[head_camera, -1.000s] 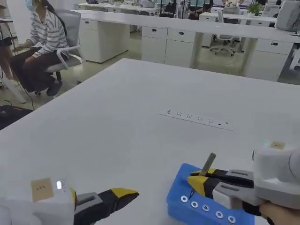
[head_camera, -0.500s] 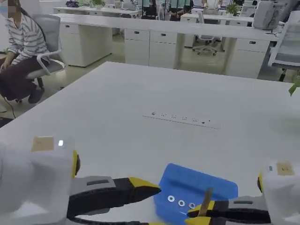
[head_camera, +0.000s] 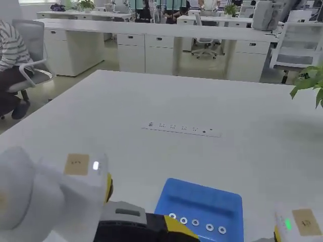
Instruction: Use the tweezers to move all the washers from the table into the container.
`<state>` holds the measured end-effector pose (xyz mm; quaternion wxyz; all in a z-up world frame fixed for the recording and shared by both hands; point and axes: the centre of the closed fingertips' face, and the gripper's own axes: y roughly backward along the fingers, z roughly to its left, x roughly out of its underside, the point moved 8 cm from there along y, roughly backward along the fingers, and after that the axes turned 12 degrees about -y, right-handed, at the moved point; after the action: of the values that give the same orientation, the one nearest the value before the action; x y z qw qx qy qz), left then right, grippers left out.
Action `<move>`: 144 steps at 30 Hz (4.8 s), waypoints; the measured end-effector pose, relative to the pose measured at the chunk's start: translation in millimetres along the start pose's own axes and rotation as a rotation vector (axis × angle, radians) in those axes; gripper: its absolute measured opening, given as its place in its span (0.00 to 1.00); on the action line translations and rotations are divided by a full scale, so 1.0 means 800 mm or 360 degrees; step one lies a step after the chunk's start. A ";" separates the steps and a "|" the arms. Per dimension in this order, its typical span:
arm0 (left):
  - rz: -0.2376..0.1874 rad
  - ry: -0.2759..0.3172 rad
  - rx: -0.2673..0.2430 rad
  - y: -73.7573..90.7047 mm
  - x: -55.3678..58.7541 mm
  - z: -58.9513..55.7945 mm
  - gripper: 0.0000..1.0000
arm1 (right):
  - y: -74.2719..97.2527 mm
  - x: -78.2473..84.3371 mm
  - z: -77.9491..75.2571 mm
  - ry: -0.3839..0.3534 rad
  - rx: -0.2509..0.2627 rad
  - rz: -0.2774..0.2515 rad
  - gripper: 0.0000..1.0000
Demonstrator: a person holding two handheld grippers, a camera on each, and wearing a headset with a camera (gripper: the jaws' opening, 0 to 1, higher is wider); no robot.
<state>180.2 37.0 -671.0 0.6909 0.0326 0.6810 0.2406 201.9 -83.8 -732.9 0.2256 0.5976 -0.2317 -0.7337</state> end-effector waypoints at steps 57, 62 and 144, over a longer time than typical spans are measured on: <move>0.0636 -0.0327 0.0238 -0.044 0.081 0.010 0.00 | -0.048 0.052 -0.018 0.0198 0.0116 0.0404 0.05; 0.0769 -0.0375 0.0300 -0.048 0.102 0.011 0.00 | -0.060 0.060 -0.018 0.0225 0.0114 0.0441 0.05; -0.0283 0.0410 -0.1145 0.084 0.062 0.001 0.98 | 0.146 0.070 0.006 -0.0700 0.1055 -0.0832 0.99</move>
<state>159.6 115.1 -691.4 0.5853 -0.3015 0.6343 0.4052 193.6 -210.0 -703.9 -0.2238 0.5061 -0.3374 -0.7616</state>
